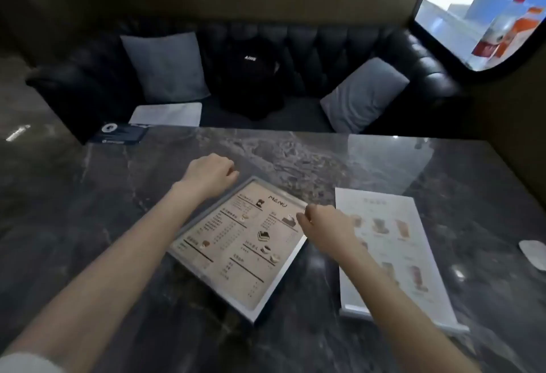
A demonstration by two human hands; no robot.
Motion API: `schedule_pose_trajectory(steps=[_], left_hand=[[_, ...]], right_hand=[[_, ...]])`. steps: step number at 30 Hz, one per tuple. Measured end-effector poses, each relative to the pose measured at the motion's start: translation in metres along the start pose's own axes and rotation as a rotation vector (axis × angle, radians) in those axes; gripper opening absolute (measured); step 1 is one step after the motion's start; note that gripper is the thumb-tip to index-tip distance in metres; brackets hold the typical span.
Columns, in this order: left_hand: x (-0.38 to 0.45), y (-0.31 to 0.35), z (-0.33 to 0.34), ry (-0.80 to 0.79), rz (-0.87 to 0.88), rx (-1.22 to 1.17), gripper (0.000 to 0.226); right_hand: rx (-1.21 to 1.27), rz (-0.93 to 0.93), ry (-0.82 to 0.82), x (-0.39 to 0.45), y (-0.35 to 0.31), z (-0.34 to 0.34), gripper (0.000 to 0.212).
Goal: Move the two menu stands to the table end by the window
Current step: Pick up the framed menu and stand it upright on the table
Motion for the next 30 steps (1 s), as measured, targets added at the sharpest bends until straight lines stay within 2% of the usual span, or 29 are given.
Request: schedule_pose_trajectory(steps=[5, 8, 12, 14, 16, 18, 21, 26, 30], left_hand=[[-0.013, -0.012, 0.052, 0.056, -0.015, -0.013, 0.033], [-0.016, -0.026, 0.084, -0.042, -0.051, 0.059, 0.046], [-0.023, -0.041, 0.118, -0.249, -0.108, 0.183, 0.062], [-0.024, -0.051, 0.132, -0.318, -0.172, 0.061, 0.067], [-0.024, -0.061, 0.139, -0.357, -0.288, -0.228, 0.068], [-0.025, -0.066, 0.138, -0.352, -0.372, -0.433, 0.055], [-0.026, -0.067, 0.132, -0.318, -0.429, -0.591, 0.041], [-0.028, -0.068, 0.131, -0.333, -0.514, -0.770, 0.039], [-0.032, -0.065, 0.129, -0.373, -0.592, -0.859, 0.034]], right_hand=[[0.134, 0.126, 0.050, -0.020, 0.011, 0.051, 0.030], [0.265, 0.161, 0.085, -0.027, 0.016, 0.075, 0.038], [0.625, 0.272, 0.082, -0.037, 0.022, 0.099, 0.044], [0.809, 0.345, 0.068, -0.040, 0.025, 0.106, 0.039], [0.984, 0.432, -0.003, -0.043, 0.025, 0.111, 0.030], [1.068, 0.493, -0.061, -0.042, 0.025, 0.118, 0.024], [1.249, 0.591, -0.157, -0.039, 0.030, 0.128, 0.029], [1.564, 0.678, -0.402, -0.037, 0.029, 0.134, 0.023], [1.570, 0.679, -0.453, -0.034, 0.025, 0.135, 0.011]])
Point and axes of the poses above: each hand's wrist, its own x-axis towards the middle knuckle, its own z-axis out of the palm, y = z × x, the point moved 6 cm from there along x, towards the middle knuckle, and after that the axes turned 3 degrees about z, right-handed, at the moved point
